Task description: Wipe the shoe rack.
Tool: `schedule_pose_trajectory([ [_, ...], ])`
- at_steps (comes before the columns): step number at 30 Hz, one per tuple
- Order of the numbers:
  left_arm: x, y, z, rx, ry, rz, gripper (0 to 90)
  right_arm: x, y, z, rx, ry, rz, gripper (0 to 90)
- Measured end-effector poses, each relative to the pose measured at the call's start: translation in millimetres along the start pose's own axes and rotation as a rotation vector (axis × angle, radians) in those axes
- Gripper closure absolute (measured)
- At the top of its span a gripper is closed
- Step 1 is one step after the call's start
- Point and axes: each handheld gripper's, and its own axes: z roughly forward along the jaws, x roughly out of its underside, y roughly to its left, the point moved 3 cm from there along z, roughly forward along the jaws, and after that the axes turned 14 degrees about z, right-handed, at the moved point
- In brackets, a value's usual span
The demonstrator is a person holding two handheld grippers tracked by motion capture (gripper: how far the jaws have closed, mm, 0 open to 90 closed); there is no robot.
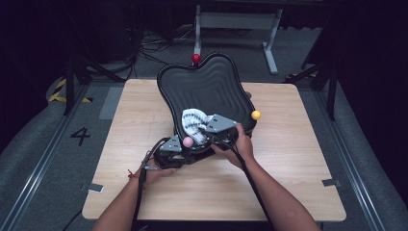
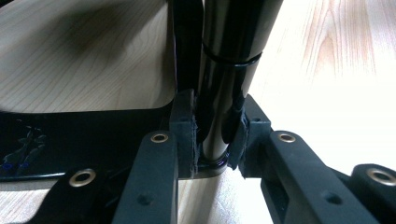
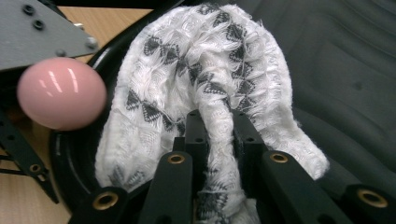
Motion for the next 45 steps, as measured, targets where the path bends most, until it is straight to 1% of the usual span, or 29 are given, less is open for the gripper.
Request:
schedule_pose_trajectory([
  [3,0.0,0.1,0.1,0.001,0.000,0.001,73.5,1.6,-6.4,-1.8,0.016,0.000,0.019,80.0],
  [8,-0.1,0.3,0.4,0.000,0.000,0.003,73.4,6.4,-20.8,-6.4,0.052,0.000,0.053,79.7],
  [11,-0.1,0.2,0.6,0.003,0.000,0.002,73.4,9.0,-30.8,-10.1,0.097,0.000,0.063,79.7],
  [14,-0.1,0.2,0.6,0.003,0.000,0.001,73.4,13.5,-44.5,-14.0,0.137,0.000,0.100,79.6],
  [16,-0.1,0.2,0.5,0.003,0.000,0.000,73.4,17.8,-55.1,-16.9,0.143,0.000,0.148,79.4],
  [18,-0.1,0.3,0.5,0.003,0.000,0.001,73.4,22.6,-65.6,-20.4,0.168,0.006,0.166,79.4],
  [21,-0.1,0.2,0.6,0.003,0.000,0.000,73.4,29.2,-76.1,-26.5,0.203,0.020,0.174,79.4],
  [24,-0.1,0.6,0.5,-0.001,0.002,0.001,73.3,35.8,-83.8,-32.0,0.221,0.027,0.180,79.2],
  [25,-0.1,0.3,0.6,-0.003,0.000,-0.007,73.3,37.5,-85.9,-33.7,0.223,0.027,0.183,79.2],
  [27,0.0,0.5,0.8,-0.005,-0.003,-0.012,73.3,39.6,-87.8,-35.9,0.228,0.030,0.186,79.2],
  [29,0.1,0.9,0.5,-0.009,0.001,-0.012,73.2,40.8,-88.0,-37.7,0.239,0.037,0.172,79.2],
  [31,0.2,1.0,0.5,-0.009,0.001,-0.019,73.2,42.6,-88.0,-39.6,0.250,0.038,0.163,79.3],
  [34,0.4,1.8,0.4,-0.019,0.001,-0.031,73.2,46.6,-88.0,-43.5,0.250,0.026,0.157,79.3],
  [37,0.4,2.1,0.2,-0.022,0.005,-0.030,73.1,49.1,-86.5,-48.4,0.251,0.027,0.150,79.3],
  [40,0.7,2.4,0.5,-0.028,0.001,-0.042,73.0,51.5,-85.2,-52.3,0.245,0.023,0.152,79.3],
  [42,0.4,2.8,0.3,-0.036,0.009,-0.039,73.1,52.1,-84.3,-54.9,0.239,0.022,0.158,79.3],
  [45,0.0,2.8,1.1,-0.050,0.010,-0.039,73.2,52.1,-84.8,-57.2,0.224,0.016,0.165,79.4],
])
